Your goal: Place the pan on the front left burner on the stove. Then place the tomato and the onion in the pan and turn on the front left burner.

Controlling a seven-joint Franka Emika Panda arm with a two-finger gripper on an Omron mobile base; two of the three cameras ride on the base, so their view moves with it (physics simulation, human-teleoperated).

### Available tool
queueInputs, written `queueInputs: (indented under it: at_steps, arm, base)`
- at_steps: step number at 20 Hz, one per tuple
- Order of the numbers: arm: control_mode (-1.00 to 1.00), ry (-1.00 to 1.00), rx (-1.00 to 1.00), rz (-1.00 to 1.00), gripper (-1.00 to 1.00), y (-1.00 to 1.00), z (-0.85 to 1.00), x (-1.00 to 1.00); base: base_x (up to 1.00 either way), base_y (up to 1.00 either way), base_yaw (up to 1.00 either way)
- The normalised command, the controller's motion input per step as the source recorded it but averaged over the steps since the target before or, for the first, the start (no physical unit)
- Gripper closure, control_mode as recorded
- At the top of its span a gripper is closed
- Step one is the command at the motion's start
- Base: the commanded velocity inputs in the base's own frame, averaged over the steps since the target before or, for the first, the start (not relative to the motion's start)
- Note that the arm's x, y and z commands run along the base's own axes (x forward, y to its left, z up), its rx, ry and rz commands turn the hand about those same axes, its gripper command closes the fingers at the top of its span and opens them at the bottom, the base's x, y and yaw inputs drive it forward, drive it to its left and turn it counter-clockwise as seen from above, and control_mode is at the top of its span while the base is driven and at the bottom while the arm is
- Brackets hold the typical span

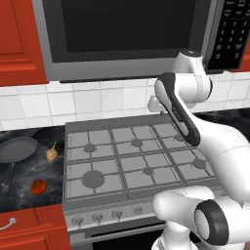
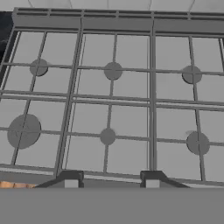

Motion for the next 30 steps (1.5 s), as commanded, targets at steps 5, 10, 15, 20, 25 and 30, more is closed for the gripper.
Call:
queueInputs:
  at_steps: [5,10,15,20,25,30]
  arm:
    - [-1.0,0.0,0.0,0.0,-1.0,0.18,0.0,-0.04]
    - [-1.0,0.0,0.0,0.0,-1.0,0.52,-0.03,-0.17]
    - [-1.0,0.0,0.0,0.0,-1.0,0.52,0.0,-0.09]
    - [-1.0,0.0,0.0,0.0,-1.0,0.55,0.0,-0.08]
    - [-1.0,0.0,0.0,0.0,-1.0,0.58,-0.05,-0.04]
    - [-1.0,0.0,0.0,0.0,-1.0,0.4,-0.01,-0.06]
  base:
    - [0.0,0.0,0.0]
    - [0.0,0.0,0.0]
    - [0.0,0.0,0.0]
    - [0.0,0.0,0.0]
    - [0.0,0.0,0.0]
    - [0.0,0.0,0.0]
